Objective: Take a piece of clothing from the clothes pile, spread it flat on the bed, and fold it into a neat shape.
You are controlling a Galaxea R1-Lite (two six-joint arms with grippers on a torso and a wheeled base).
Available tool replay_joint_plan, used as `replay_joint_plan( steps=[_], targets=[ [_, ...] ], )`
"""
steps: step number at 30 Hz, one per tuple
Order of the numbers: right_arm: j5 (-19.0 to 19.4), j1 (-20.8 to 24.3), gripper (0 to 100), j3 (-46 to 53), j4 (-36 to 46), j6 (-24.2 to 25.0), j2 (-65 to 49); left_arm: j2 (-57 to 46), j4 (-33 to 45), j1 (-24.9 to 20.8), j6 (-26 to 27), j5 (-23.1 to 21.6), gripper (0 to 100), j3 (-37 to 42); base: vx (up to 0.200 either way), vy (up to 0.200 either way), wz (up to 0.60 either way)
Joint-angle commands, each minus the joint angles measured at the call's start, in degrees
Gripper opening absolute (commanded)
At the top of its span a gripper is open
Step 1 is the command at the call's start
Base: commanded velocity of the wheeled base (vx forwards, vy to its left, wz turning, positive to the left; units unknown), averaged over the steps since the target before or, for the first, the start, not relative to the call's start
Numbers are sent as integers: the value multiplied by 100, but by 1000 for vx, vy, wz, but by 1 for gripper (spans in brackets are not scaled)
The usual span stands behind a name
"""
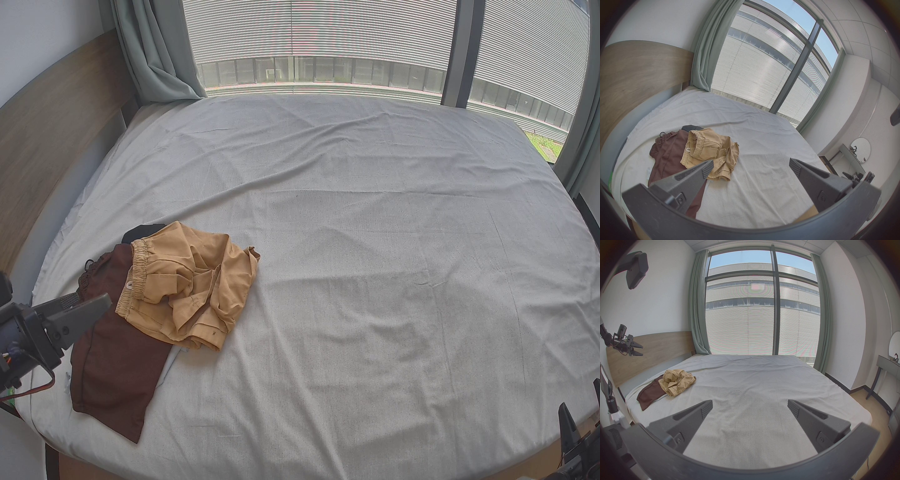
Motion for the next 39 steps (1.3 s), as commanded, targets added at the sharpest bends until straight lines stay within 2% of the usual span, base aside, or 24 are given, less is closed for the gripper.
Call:
replay_joint_plan(
  steps=[1,3,5,6,12,22,28,39],
  targets=[
    [2,-2,100,101,-1,3,-93,800,-214,988,467,-917,100,-13,0,0,0],
    [2,-2,100,101,-1,3,-93,993,-267,1339,748,-1392,100,-22,0,0,0],
    [2,-2,100,101,-1,-6,-93,1072,-285,1463,836,-1550,100,-22,0,0,0],
    [2,-11,100,101,-1,-6,-93,1257,-311,1682,950,-1840,100,-74,0,0,0],
    [2,-11,100,101,-1,-6,-93,1723,-399,1797,959,-2157,100,-347,0,0,0],
    [2,-11,100,101,-1,-6,-93,2364,-434,1779,959,-2245,100,-725,0,0,0],
    [2,-2,100,101,-1,-6,-93,2848,-487,1797,1223,-2271,100,-813,0,0,0],
    [2,-2,100,101,-1,-6,-93,3832,-1251,1893,1240,-2368,100,-1059,0,0,0]
  ],
)
